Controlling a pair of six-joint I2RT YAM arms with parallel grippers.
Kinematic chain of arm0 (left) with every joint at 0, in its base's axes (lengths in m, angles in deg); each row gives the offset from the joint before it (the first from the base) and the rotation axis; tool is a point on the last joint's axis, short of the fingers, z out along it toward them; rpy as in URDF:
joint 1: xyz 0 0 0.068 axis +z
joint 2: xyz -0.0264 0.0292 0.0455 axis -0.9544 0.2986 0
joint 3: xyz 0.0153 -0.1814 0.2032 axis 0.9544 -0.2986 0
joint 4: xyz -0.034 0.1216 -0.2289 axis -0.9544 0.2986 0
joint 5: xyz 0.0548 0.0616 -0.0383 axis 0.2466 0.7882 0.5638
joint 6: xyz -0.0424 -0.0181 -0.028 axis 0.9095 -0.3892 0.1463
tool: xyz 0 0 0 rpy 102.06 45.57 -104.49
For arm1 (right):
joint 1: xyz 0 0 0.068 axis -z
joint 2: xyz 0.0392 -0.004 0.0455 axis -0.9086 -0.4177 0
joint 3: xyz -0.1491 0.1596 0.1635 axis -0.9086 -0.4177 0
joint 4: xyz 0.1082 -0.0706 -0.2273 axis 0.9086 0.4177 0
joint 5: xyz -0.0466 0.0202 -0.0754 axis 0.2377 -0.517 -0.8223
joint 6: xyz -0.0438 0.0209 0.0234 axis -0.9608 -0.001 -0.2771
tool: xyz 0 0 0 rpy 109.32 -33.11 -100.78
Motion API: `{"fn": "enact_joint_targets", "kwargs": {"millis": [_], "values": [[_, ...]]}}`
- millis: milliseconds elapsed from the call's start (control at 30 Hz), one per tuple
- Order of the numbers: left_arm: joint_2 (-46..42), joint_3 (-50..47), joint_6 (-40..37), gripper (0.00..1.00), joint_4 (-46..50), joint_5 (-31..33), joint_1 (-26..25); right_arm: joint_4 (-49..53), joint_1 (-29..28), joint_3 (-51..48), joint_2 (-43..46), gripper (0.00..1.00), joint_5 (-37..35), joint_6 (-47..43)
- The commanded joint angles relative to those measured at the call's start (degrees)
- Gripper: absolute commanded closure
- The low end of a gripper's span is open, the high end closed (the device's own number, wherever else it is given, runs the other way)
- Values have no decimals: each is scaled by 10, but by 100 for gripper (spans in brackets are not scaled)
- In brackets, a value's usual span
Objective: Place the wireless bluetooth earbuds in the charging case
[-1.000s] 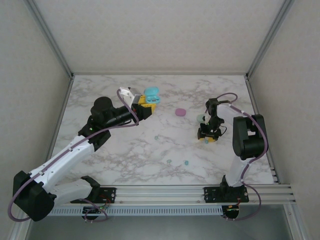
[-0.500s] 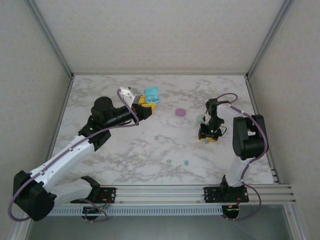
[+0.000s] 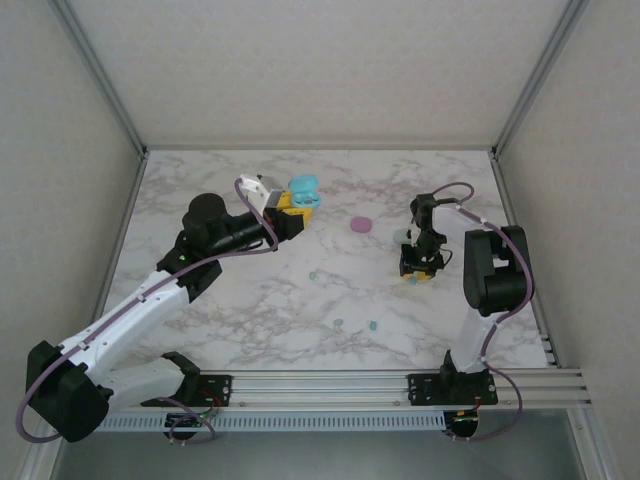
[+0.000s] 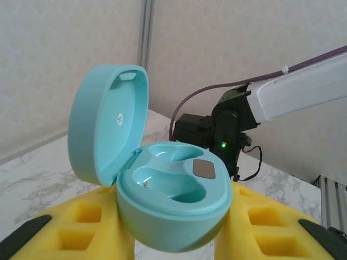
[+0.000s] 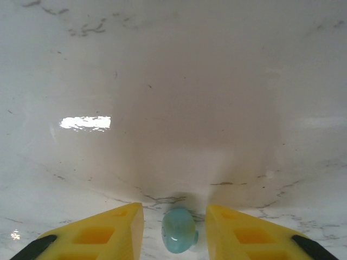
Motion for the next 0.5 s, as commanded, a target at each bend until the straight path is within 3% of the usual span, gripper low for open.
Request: {"fn": "enact_joint_targets", "kwargs": {"millis": [0, 467], "values": [[0, 17, -7, 72, -6, 5, -5, 13, -2, 10, -9, 64, -10, -3], [-2, 16, -7, 72, -5, 6, -5, 14, -2, 10, -20, 72, -13, -4]]}}
